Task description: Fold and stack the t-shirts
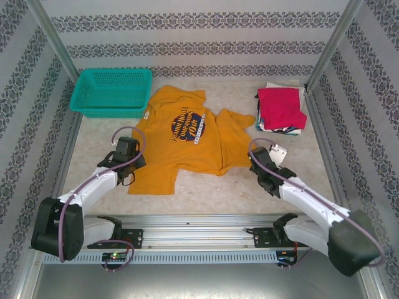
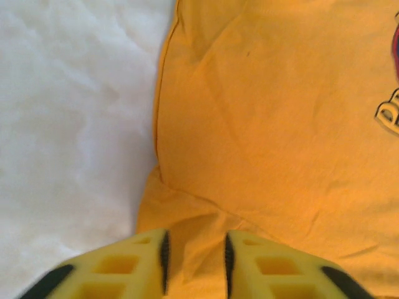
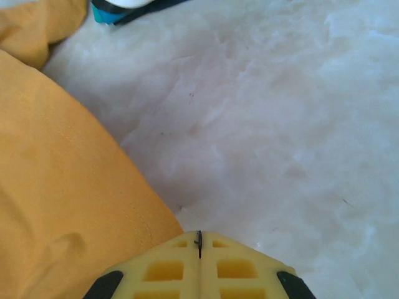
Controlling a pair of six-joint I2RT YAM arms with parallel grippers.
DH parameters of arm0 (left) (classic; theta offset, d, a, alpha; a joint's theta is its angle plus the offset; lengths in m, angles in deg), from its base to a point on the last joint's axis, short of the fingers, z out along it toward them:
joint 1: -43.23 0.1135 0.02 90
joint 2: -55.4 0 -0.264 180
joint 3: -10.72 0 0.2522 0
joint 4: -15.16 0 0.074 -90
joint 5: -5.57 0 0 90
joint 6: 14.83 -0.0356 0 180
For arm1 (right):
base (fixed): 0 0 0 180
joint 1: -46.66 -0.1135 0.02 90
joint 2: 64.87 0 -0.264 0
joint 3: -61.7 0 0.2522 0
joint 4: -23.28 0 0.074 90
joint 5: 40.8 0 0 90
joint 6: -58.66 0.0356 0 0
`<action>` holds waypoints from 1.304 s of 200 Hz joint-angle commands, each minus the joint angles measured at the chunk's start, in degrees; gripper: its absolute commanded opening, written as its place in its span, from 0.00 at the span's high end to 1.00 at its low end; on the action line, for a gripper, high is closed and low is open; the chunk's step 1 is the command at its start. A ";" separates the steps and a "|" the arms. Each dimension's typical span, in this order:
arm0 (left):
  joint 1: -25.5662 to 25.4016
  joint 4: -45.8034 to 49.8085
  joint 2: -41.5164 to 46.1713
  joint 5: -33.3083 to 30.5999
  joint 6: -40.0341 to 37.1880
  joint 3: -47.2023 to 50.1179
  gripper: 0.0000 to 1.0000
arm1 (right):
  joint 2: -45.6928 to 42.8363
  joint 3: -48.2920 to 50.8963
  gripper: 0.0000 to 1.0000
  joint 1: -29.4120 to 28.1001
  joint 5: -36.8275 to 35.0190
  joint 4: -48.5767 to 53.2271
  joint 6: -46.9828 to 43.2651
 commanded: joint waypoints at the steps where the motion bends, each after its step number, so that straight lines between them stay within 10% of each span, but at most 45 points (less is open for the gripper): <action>1: -0.20 1.86 0.19 -3.17 -2.03 -3.01 0.54 | -5.04 1.30 0.93 -2.22 -7.79 6.48 5.38; 22: 0.50 -0.47 -3.72 -3.47 -3.75 -5.19 0.34 | -8.66 1.63 0.62 -3.53 -10.97 7.97 5.92; 50: 2.04 -1.92 -12.96 -2.64 -4.85 -10.19 0.30 | -10.04 1.34 0.47 -3.96 -11.55 3.21 -0.06; 136: 2.05 17.10 -22.78 -0.83 7.90 -21.68 0.45 | 5.24 -6.27 0.42 -5.19 -1.44 -4.14 -7.42; 261: -0.27 19.65 -14.54 10.11 26.79 -10.46 0.50 | 18.88 -13.63 0.40 -5.70 4.85 -8.35 -9.11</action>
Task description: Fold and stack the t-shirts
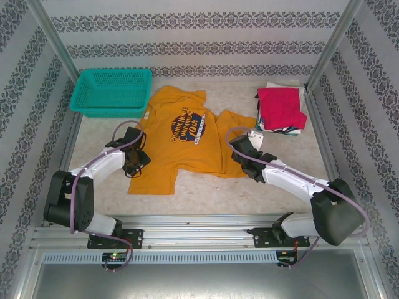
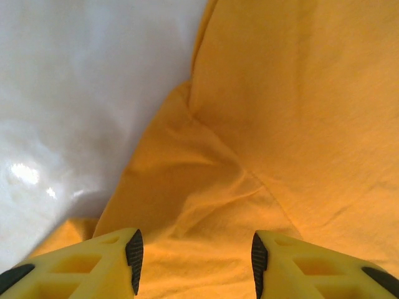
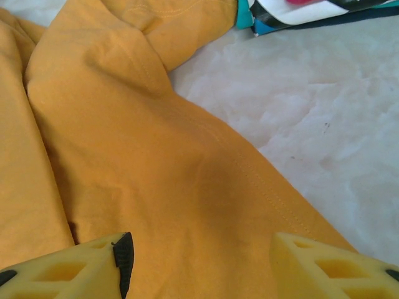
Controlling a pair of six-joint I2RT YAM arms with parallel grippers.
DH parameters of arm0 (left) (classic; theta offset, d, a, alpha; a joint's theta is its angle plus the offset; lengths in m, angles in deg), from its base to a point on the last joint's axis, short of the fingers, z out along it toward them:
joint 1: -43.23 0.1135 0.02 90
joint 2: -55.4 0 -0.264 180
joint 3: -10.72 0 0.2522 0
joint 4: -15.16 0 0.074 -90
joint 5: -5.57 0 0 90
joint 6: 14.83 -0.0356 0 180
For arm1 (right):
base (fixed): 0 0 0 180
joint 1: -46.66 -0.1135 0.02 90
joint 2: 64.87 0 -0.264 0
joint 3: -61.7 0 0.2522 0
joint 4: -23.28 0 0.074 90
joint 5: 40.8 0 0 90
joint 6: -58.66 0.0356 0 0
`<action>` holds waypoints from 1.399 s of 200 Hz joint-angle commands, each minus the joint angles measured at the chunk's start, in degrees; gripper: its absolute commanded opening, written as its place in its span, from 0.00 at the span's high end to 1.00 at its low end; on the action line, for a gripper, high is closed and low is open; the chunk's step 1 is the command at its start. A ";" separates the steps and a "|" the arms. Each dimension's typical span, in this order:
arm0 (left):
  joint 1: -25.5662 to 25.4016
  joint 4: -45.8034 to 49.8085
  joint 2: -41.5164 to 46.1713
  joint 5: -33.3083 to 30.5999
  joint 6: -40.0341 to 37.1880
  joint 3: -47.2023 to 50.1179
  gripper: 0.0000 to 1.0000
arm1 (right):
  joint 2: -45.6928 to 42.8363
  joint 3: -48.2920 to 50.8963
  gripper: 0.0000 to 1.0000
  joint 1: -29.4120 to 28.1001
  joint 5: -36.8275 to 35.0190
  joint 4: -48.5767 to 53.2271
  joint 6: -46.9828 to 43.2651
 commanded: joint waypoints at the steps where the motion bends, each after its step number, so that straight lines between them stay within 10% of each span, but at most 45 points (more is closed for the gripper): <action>1: -0.49 1.01 -0.59 2.09 4.59 1.43 0.50 | 0.80 -1.77 0.40 -0.43 0.92 -0.11 0.30; 52: -0.51 -0.89 -6.32 0.66 3.66 1.62 0.53 | 2.01 -1.68 0.39 0.01 2.34 0.79 2.04; 116: -0.44 -6.51 -9.75 1.94 1.13 3.23 1.00 | 0.66 1.37 0.39 6.24 4.69 6.63 10.24; 280: -0.09 -7.91 -4.86 -0.11 1.43 5.60 1.00 | 6.96 3.16 0.54 13.06 11.35 4.16 8.95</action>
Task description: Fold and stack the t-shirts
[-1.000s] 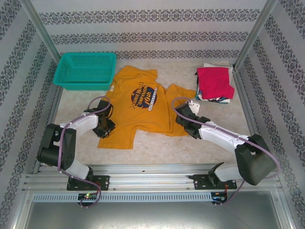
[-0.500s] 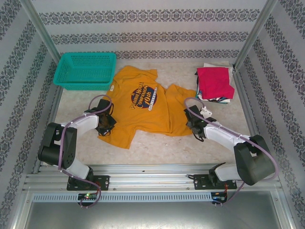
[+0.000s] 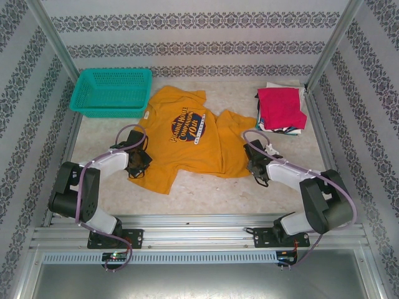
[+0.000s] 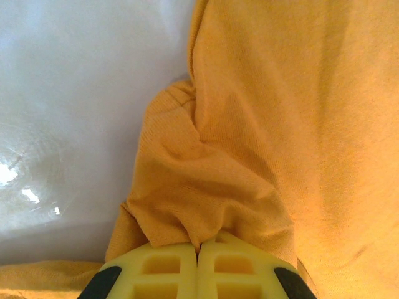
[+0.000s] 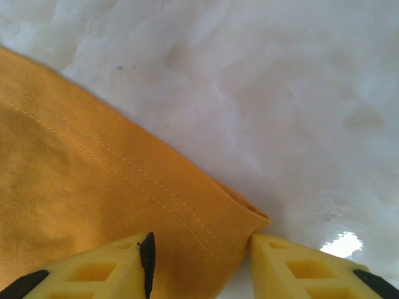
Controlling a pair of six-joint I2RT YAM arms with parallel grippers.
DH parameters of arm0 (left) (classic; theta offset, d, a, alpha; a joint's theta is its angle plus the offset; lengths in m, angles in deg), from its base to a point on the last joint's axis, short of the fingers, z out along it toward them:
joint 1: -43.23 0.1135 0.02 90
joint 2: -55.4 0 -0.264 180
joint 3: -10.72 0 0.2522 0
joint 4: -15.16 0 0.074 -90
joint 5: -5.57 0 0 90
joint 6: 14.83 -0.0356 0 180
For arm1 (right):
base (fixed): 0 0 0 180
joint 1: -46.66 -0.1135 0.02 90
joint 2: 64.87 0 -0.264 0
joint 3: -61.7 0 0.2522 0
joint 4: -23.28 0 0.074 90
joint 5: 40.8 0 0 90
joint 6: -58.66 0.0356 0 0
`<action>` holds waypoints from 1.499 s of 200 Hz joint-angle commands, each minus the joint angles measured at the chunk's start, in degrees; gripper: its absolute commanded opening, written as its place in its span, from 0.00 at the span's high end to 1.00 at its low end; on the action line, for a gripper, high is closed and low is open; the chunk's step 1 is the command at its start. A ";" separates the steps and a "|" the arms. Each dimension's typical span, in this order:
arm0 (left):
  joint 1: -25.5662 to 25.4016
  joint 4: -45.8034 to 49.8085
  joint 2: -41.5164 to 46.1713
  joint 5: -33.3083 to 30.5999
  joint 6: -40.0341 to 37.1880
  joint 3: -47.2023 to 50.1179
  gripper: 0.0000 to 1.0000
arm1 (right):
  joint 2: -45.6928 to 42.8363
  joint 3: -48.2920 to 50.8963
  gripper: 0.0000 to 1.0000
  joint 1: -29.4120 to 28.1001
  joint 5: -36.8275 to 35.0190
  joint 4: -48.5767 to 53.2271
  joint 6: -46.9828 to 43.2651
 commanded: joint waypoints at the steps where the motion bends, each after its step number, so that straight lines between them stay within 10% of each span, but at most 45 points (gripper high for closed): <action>1: -0.11 2.07 0.04 -1.04 -0.07 2.46 1.00 | 1.25 -2.48 0.54 0.58 2.05 0.03 -2.86; 15: -0.07 1.89 0.55 -1.03 0.10 2.74 1.00 | 2.07 -3.24 0.58 1.16 3.83 0.05 -4.85; 45: -0.03 1.82 1.50 -0.93 0.10 3.05 1.00 | 2.74 -4.26 1.00 2.31 6.37 0.61 -6.66; 205: 1.40 10.55 25.85 -15.20 -6.97 -5.51 1.00 | -44.95 -1.80 1.00 -2.47 -12.41 4.42 -12.78; 300: 1.55 4.46 29.86 -14.98 -19.90 -15.88 1.00 | -45.41 -10.75 1.00 -3.05 -7.93 -0.28 -21.67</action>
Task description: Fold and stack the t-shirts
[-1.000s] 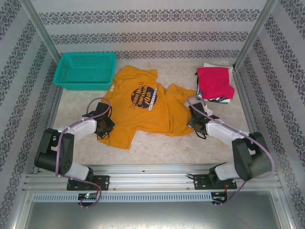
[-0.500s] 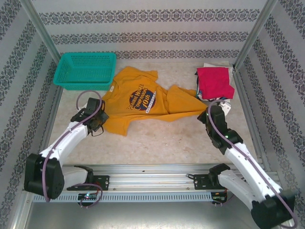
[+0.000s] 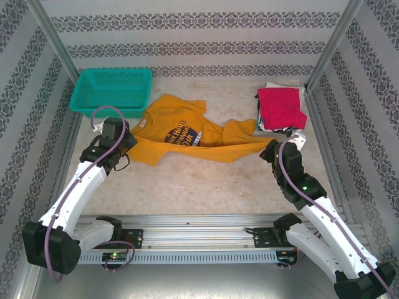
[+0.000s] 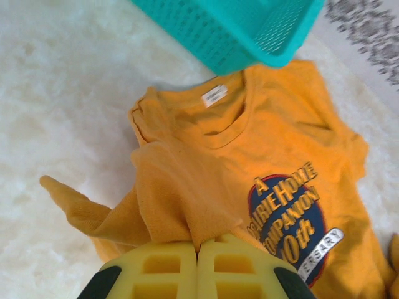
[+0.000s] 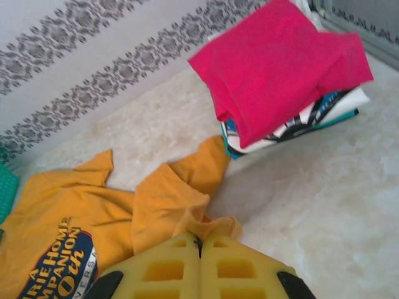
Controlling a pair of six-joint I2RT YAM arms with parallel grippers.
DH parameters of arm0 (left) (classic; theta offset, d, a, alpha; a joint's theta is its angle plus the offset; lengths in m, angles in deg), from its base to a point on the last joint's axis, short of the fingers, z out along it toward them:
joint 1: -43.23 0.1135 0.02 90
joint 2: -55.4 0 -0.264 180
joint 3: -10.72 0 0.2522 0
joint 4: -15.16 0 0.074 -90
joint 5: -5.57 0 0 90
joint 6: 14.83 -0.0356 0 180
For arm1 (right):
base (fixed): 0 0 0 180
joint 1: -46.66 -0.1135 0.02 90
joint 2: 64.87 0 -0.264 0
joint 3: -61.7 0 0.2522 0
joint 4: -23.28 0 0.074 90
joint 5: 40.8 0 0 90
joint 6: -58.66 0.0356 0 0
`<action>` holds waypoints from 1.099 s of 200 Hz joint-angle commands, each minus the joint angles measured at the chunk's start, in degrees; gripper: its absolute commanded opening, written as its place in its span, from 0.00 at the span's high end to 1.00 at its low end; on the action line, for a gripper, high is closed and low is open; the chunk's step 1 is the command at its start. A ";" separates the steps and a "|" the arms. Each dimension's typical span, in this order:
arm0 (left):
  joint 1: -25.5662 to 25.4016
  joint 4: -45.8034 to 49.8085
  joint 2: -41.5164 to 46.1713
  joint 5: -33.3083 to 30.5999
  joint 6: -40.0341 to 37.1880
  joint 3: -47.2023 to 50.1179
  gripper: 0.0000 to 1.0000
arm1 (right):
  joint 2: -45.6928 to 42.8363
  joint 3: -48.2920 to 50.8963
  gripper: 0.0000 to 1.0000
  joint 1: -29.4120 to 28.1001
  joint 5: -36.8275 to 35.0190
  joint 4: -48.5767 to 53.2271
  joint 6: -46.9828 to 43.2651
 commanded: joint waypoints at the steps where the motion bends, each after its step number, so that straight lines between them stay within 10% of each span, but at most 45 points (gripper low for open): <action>1: 0.66 -3.79 3.83 -2.31 -7.88 -5.38 1.00 | -2.18 -7.12 1.00 -0.29 -1.68 -3.85 -6.25; 139: 1.45 -9.05 -6.97 0.82 -18.09 -37.57 1.00 | 12.71 -42.16 1.00 0.79 9.13 -13.29 -27.35; 220: 5.28 -15.78 -25.59 5.52 -15.32 -43.56 1.00 | 32.36 -44.69 1.00 11.14 12.05 -18.06 -25.58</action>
